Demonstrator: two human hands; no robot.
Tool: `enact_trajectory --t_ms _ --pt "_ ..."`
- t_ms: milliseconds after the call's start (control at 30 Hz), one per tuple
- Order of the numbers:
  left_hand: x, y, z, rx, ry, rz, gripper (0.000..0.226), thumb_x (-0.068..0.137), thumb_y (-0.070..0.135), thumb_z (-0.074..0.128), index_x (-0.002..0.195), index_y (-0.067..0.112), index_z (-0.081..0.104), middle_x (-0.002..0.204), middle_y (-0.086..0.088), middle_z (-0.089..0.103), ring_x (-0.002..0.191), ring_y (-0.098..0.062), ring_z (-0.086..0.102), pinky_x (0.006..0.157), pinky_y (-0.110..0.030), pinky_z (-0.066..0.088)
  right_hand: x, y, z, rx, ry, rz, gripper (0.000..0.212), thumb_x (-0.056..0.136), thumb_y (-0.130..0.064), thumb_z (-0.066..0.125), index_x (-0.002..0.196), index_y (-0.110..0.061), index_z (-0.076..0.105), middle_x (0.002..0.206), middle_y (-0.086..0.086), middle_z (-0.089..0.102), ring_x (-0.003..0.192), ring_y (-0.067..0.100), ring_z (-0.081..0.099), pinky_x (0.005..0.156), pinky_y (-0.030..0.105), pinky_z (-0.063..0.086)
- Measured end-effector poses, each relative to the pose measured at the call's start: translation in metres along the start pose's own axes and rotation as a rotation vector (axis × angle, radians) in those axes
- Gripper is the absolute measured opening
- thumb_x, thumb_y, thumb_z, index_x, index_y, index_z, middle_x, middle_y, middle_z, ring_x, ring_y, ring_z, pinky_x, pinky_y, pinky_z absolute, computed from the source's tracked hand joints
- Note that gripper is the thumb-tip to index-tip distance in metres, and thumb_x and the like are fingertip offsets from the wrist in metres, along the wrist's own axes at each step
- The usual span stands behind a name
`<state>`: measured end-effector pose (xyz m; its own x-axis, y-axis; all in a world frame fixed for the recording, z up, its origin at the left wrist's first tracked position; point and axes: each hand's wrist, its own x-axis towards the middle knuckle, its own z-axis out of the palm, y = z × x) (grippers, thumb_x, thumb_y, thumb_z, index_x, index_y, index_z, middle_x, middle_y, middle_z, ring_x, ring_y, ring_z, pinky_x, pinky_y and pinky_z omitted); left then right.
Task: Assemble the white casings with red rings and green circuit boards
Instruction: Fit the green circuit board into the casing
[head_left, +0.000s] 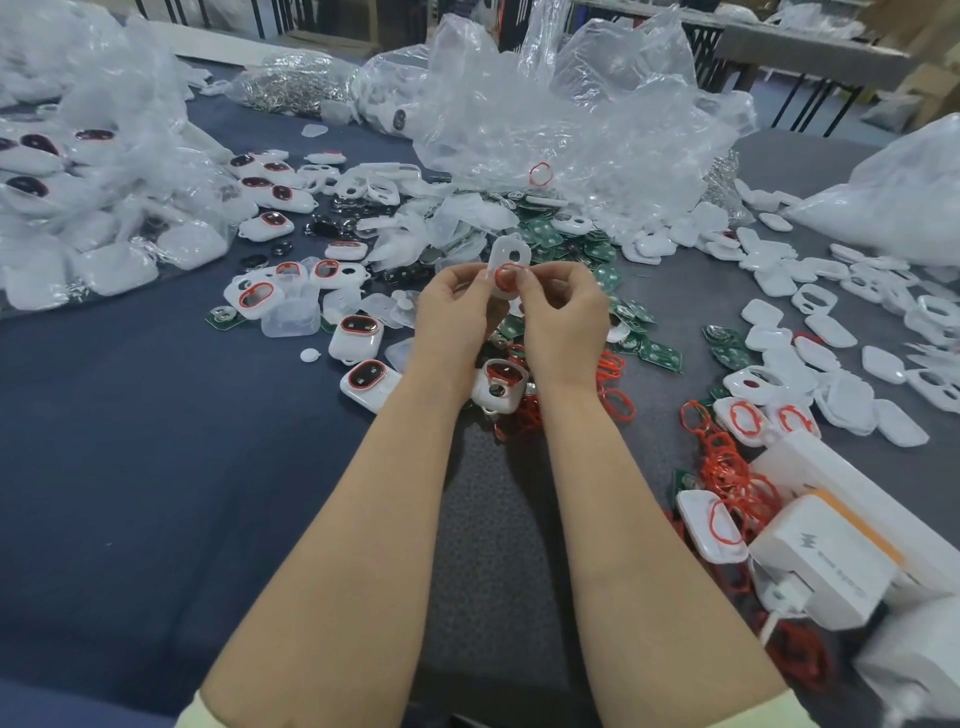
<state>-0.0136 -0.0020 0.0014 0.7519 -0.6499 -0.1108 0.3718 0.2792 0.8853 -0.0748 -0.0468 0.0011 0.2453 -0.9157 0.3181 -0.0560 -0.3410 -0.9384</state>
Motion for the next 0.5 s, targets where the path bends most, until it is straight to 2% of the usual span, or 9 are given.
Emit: enact_trajectory --t_ms 133,300,500 --pt "0.0018 -0.0018 -0.0001 0.049 0.017 0.042 0.009 0.096 0.004 0.051 0.09 0.009 0.056 0.083 -0.008 0.063 0.083 -0.02 0.061 0.089 -0.035 0.052 0.0 0.0014 -0.0002 -0.035 0.002 -0.054 0.012 0.086 -0.014 0.068 0.079 -0.017 0.059 0.067 -0.014 0.058 0.064 0.001 0.056 0.069 0.02 0.047" --pt "0.004 -0.0025 -0.0005 0.054 0.034 0.045 0.008 0.098 0.006 0.05 0.102 0.004 0.056 0.086 -0.01 0.063 0.084 -0.021 0.061 0.09 -0.037 0.053 0.0011 0.0028 0.0 -0.046 0.01 -0.061 0.011 0.086 -0.012 0.067 0.079 -0.017 0.06 0.07 -0.014 0.058 0.067 0.004 0.056 0.071 0.022 0.048" --pt "0.0013 -0.0033 -0.0024 0.164 0.02 0.107 0.011 0.096 0.011 0.056 0.104 0.004 0.057 0.093 -0.013 0.066 0.085 -0.02 0.064 0.085 -0.032 0.054 0.0017 0.0048 -0.0006 -0.087 0.005 -0.084 0.007 0.088 -0.013 0.065 0.082 -0.014 0.061 0.072 -0.011 0.058 0.068 0.006 0.056 0.068 0.017 0.045"
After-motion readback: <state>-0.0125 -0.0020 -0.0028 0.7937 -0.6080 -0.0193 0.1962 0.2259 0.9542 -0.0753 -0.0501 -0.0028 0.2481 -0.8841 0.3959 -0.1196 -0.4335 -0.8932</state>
